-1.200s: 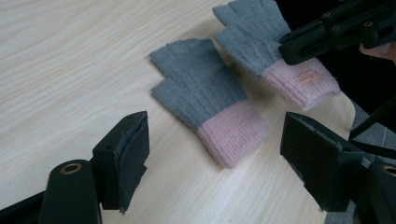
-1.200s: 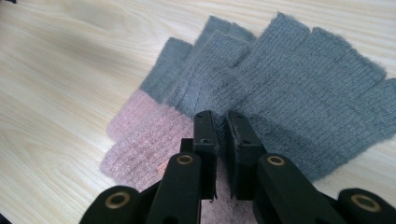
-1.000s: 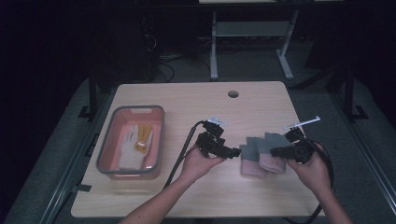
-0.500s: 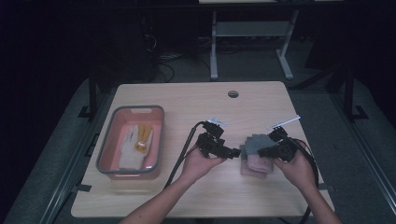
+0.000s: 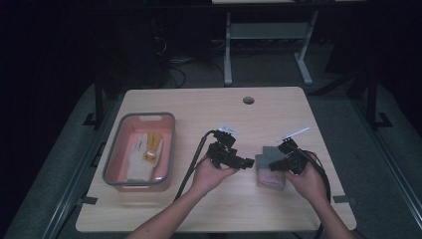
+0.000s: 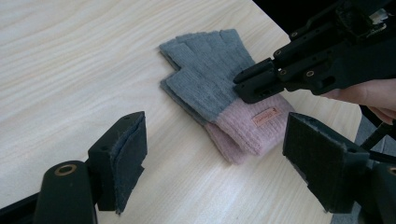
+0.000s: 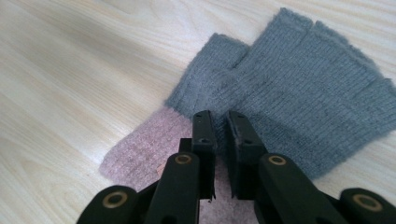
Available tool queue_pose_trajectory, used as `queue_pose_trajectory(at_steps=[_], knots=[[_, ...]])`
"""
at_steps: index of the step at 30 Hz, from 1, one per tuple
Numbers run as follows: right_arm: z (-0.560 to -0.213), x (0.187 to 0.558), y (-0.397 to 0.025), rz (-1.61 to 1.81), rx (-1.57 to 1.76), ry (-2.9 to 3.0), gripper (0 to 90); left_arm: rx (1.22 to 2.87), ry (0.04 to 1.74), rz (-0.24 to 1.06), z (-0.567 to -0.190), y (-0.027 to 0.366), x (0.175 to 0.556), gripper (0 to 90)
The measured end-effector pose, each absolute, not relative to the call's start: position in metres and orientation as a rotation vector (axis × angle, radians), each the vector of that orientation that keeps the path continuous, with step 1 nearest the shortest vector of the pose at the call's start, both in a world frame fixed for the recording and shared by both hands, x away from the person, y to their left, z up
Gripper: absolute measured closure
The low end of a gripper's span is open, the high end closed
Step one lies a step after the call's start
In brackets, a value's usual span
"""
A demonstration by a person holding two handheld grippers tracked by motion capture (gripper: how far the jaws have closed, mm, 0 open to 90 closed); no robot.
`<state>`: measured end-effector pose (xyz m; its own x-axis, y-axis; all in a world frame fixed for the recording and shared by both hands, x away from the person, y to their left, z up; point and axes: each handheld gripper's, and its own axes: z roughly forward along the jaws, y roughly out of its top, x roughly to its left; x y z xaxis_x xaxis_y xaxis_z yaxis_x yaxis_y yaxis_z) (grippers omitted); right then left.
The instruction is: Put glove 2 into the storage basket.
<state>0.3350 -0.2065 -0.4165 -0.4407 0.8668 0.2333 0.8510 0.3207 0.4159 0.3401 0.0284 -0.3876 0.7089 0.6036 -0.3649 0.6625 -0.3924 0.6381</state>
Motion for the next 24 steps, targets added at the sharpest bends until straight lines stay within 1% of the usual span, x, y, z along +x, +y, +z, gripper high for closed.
queue_pose_trajectory(at_steps=[11,14,24], knots=[[-0.418,0.334,-0.212,0.825,1.691,2.481,79.5,2.124,0.965,-0.110,-0.396,0.022,0.338,21.9],[-0.416,0.332,-0.217,0.858,1.705,2.468,75.0,2.121,0.967,-0.122,-0.398,0.020,0.337,22.0],[-0.415,0.325,-0.238,0.919,1.763,2.415,67.1,2.129,0.978,-0.164,-0.410,0.006,0.335,23.2]])
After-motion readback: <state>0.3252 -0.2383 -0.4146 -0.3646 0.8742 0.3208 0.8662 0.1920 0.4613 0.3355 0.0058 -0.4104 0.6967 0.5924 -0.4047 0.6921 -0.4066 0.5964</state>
